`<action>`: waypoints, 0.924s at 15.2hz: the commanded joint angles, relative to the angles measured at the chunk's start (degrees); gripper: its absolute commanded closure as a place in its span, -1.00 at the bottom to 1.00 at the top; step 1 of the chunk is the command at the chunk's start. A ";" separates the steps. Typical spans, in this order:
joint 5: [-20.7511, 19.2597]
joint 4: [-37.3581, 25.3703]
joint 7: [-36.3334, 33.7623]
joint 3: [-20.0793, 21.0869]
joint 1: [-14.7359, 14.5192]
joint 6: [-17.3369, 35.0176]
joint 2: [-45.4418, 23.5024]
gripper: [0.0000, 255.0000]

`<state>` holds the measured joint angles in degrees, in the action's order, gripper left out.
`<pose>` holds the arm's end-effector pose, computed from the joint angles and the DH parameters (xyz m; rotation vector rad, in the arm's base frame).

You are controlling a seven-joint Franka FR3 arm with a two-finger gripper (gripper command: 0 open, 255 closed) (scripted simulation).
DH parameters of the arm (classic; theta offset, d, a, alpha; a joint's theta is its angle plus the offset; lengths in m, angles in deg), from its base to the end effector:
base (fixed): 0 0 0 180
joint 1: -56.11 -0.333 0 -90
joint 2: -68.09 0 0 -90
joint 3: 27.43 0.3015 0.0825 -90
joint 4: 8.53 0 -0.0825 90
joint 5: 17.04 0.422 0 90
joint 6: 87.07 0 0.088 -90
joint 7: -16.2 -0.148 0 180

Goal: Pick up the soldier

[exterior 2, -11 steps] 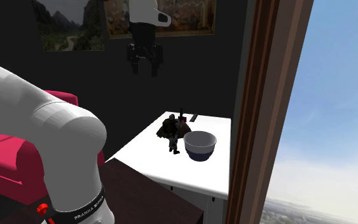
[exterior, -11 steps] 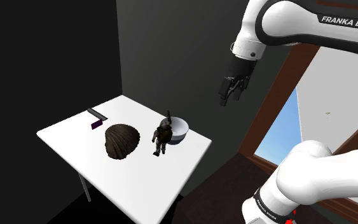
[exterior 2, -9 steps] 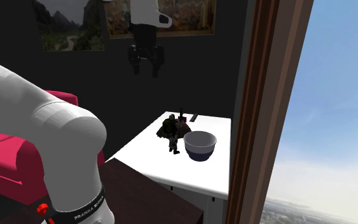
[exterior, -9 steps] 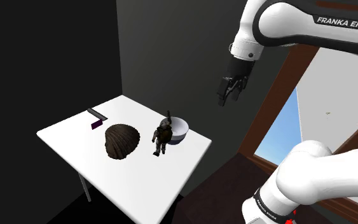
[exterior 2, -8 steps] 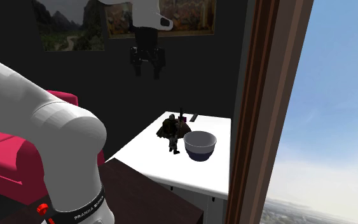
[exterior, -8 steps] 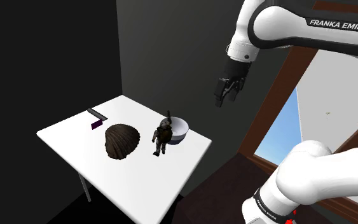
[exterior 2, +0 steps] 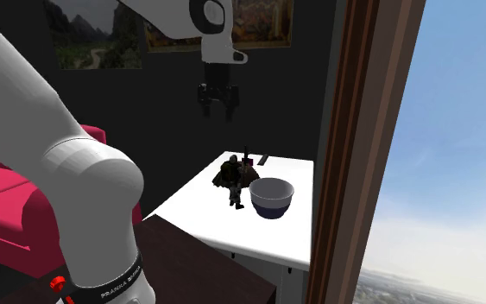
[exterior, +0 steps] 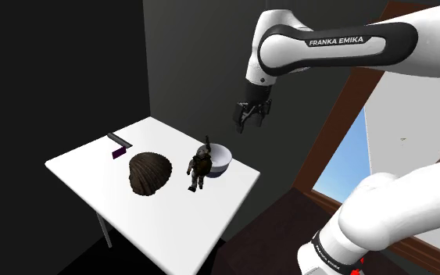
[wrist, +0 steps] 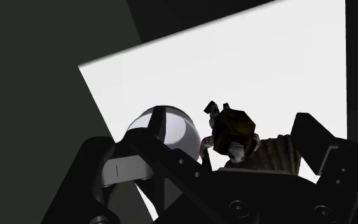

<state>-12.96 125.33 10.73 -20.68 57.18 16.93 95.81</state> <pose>0.4410 0.0529 0.4474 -3.1302 0.0461 0.0638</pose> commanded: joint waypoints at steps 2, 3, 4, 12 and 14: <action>-0.84 -2.34 -2.12 1.21 0.47 3.95 -6.37 -1.00; -1.23 -3.36 -2.85 1.55 0.63 5.12 -8.61 -1.00; -1.67 -4.45 -3.59 1.88 0.80 6.23 -10.87 -1.00; -6.53 -15.88 -9.96 3.36 1.39 12.31 -29.22 -1.00; -7.94 -19.50 -11.52 3.35 1.26 13.03 -33.85 -1.00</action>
<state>-20.09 108.00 -0.03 -17.29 58.44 29.50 64.68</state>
